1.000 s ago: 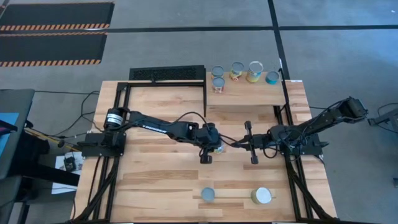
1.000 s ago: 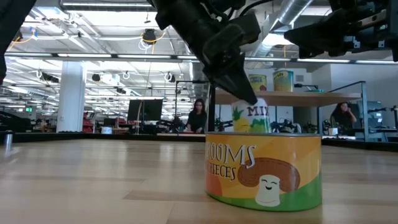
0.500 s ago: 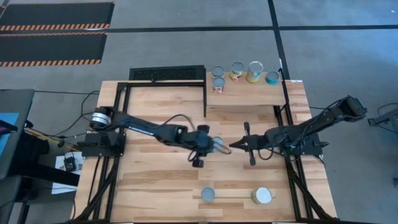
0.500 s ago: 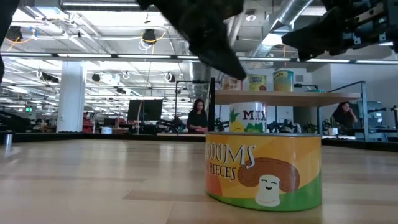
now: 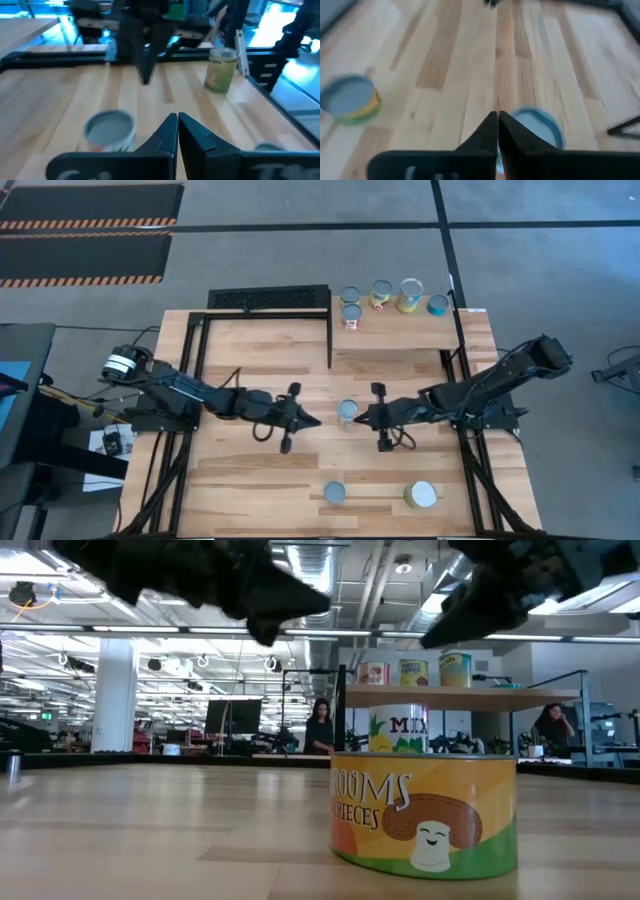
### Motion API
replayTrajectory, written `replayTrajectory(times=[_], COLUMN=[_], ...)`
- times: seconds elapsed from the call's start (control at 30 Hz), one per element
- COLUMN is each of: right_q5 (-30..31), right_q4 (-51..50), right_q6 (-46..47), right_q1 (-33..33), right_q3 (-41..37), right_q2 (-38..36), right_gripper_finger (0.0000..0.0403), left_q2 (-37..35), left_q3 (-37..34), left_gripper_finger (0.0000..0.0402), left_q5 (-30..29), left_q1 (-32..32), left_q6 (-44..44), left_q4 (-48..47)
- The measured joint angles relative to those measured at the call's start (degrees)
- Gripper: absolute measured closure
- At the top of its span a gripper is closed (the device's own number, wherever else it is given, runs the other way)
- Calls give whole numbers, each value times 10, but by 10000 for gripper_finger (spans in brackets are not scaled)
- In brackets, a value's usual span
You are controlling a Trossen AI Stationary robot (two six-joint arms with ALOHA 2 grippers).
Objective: Pick and place cans onto a shelf
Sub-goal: Put the canned mixed fruits on the shelf
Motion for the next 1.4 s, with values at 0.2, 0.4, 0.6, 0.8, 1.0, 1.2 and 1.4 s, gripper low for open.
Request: replayTrajectory(times=[0.2,0.4,0.6,0.8,1.0,1.2,1.4], right_q5=[1,10,10,10,-7,-25,39], right_q4=[-100,-217,-279,-306,-334,-417,-515], right_q6=[0,-12,-22,-37,-38,-13,-5], right_q1=[-14,-21,-39,-58,-58,-57,-84], right_q3=[89,162,198,221,239,291,375], right_q2=[75,135,182,220,221,169,97], right_gripper_finger=[319,263,247,294,387,381,394], left_q2=[-12,-11,-11,-11,-11,-11,-11], left_q3=[-85,-131,-144,-153,-156,-156,-156], left_gripper_finger=[400,400,400,400,400,400,400], left_q5=[-15,-44,-58,-75,-81,-89,-89], left_q1=[0,0,0,-2,-2,-2,-2], left_q6=[-10,-16,-16,-16,-21,-21,-21], left_q4=[130,179,183,187,186,185,186])
